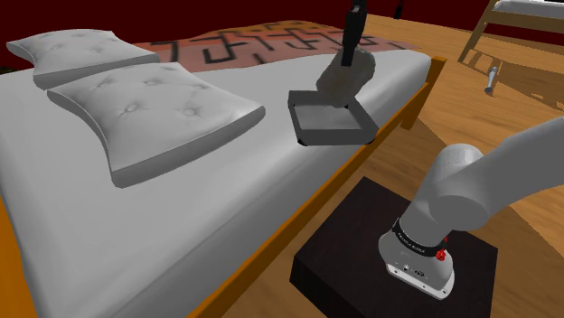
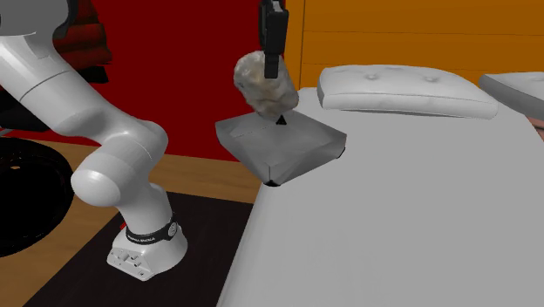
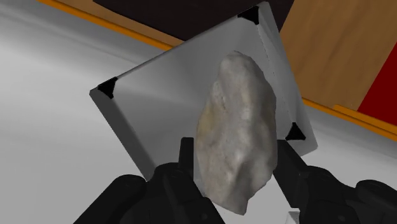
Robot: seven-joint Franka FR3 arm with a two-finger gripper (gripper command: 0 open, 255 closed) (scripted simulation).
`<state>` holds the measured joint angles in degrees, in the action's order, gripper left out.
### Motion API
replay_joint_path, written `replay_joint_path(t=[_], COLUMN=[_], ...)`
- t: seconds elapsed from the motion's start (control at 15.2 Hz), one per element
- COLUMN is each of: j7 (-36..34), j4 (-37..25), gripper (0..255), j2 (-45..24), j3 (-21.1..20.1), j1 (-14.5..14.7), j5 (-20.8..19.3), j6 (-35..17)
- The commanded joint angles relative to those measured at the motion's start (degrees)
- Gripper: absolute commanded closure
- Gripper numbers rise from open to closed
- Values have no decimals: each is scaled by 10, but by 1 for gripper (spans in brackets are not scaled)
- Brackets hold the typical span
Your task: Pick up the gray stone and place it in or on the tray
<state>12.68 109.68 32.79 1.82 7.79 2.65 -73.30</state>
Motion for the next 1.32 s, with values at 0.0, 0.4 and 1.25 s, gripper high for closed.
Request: replay_joint_path(t=[0.0,0.4,1.25], j7=[1,3,4], j4=[24,88,111], gripper=[255,255,0], j2=[9,29,36], j3=[0,-1,-1], j1=[0,-1,-1], j5=[0,-1,-1], j6=[-16,-59,-76])
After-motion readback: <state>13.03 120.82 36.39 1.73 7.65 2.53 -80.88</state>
